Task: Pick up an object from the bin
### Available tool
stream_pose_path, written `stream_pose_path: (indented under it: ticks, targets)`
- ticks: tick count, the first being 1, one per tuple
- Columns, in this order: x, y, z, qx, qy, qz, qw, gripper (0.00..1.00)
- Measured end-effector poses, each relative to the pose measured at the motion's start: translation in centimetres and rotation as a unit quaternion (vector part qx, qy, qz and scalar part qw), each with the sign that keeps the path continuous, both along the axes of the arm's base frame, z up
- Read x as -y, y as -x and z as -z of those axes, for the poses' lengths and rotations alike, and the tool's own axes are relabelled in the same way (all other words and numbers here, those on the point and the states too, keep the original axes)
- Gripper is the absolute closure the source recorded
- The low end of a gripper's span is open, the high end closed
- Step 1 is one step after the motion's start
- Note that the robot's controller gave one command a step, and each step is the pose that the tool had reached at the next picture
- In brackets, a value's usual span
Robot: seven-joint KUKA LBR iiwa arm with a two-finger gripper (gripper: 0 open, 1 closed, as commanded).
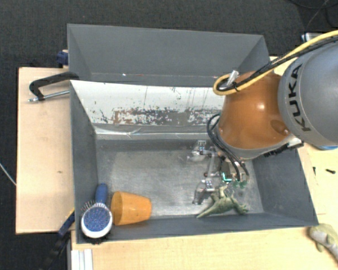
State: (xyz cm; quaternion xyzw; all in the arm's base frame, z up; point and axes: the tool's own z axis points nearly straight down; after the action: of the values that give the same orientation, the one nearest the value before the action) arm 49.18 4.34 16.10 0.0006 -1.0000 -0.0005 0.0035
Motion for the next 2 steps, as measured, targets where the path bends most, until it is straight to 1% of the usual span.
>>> stream_pose_path:
  ticks: [1,2]
  targets:
    - [7.3,-1.4,0.0,0.0064,0.001,-0.086,0.9963,0.0]
    - [11.3,0.2,5.4,0.0011,-0.001,-0.244,0.9699,0.0]
